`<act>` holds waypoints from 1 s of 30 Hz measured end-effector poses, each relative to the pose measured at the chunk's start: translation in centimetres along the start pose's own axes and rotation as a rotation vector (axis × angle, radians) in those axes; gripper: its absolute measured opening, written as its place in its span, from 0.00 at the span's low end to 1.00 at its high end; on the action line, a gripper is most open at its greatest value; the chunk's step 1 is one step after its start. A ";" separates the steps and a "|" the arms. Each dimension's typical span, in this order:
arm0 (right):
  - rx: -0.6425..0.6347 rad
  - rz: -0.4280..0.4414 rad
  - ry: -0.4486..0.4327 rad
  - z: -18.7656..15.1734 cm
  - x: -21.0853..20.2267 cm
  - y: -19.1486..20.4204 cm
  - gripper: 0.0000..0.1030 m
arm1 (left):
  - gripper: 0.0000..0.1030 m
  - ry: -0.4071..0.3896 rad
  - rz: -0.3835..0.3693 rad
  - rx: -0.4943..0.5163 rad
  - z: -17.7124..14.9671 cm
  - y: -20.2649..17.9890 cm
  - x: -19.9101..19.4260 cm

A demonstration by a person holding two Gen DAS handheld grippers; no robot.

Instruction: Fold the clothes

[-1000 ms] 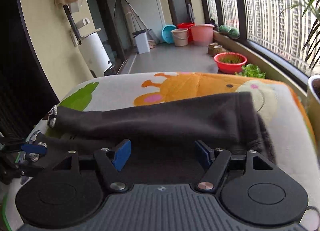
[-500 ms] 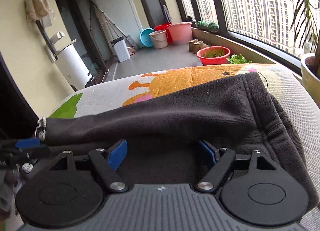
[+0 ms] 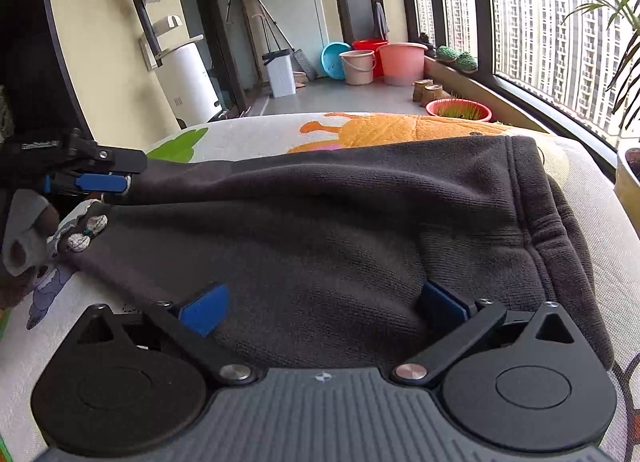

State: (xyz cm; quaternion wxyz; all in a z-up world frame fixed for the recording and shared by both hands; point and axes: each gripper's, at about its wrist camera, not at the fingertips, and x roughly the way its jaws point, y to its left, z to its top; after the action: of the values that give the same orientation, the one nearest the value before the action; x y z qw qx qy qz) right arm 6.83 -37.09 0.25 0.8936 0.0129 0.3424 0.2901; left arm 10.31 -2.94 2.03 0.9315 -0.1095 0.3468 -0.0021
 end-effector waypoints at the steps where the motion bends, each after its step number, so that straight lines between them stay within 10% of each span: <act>1: 0.001 -0.001 -0.002 0.4 0.5 0.2 1.00 | 0.97 -0.019 0.080 0.022 0.4 0.0 0.5; 4: 0.022 0.006 -0.015 0.3 0.2 0.0 1.00 | 0.97 -0.106 0.207 -0.064 1.2 1.2 -0.4; 10: 0.093 0.013 -0.055 0.2 -0.2 -0.7 1.00 | 0.98 -0.213 0.037 -0.086 -3.7 -1.4 -6.7; 17: 0.202 -0.179 -0.134 -0.8 -1.6 -0.6 1.00 | 1.00 -0.339 -0.035 -0.004 -11.3 -6.3 -9.6; 22: 0.228 -0.272 -0.342 -3.0 -4.9 0.3 1.00 | 1.00 -0.300 0.023 0.003 -11.2 -6.9 -8.8; 30: 0.316 -0.231 -0.290 -5.1 -6.5 0.5 1.00 | 1.00 -0.267 0.009 0.008 -12.5 -7.1 -10.1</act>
State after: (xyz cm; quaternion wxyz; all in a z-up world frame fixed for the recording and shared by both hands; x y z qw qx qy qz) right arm -0.47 -40.96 0.40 0.9475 0.1547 0.2509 0.1242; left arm -4.89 -11.62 0.79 0.9698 -0.1037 0.2203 0.0151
